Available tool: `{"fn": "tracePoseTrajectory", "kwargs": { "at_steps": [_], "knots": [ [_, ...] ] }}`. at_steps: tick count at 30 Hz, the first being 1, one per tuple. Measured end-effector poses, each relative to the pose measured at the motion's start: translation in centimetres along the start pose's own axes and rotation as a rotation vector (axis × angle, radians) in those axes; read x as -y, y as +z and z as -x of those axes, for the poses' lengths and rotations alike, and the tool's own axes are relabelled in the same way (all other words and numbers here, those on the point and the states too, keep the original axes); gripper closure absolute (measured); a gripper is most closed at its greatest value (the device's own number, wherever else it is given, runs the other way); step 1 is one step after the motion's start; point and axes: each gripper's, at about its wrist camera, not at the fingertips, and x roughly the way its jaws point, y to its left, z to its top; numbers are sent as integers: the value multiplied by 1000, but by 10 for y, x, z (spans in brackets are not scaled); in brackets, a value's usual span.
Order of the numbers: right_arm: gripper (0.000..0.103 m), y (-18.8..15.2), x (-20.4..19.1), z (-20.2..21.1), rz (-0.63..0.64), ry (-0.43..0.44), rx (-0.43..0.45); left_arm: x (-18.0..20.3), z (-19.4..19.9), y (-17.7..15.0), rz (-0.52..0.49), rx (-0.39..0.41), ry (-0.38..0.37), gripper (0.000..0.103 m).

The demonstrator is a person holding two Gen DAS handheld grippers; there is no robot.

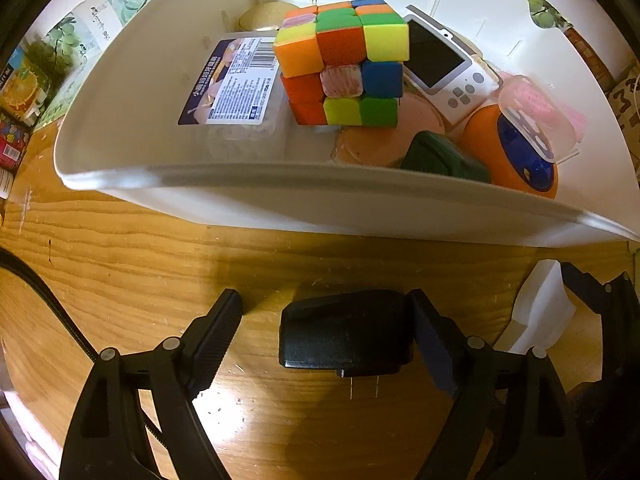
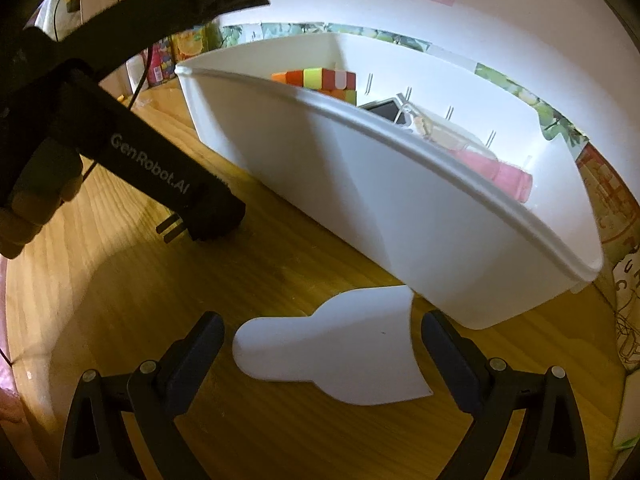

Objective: Organize rigid objects
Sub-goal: 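Move left gripper to black power adapter while right gripper approaches white foam piece, then close left gripper on black adapter while right gripper closes on white foam piece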

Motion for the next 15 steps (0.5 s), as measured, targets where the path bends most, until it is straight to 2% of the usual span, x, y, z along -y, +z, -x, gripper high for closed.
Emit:
{"fn": "tracePoseTrajectory", "kwargs": {
  "at_steps": [2, 7, 11, 15],
  "knots": [
    [5, 1, -2, -3, 3, -12, -11, -7, 4, 1, -4, -3, 0, 18],
    [19, 5, -3, -3, -19, -6, -4, -7, 5, 1, -17, -6, 0, 23],
    [20, 8, -4, -3, -18, -16, -7, -14, 7, 3, -36, -1, 22, 37],
    [20, 11, -6, -5, -24, -19, -17, -22, 12, 5, -38, 3, 10, 38]
  ]
}}
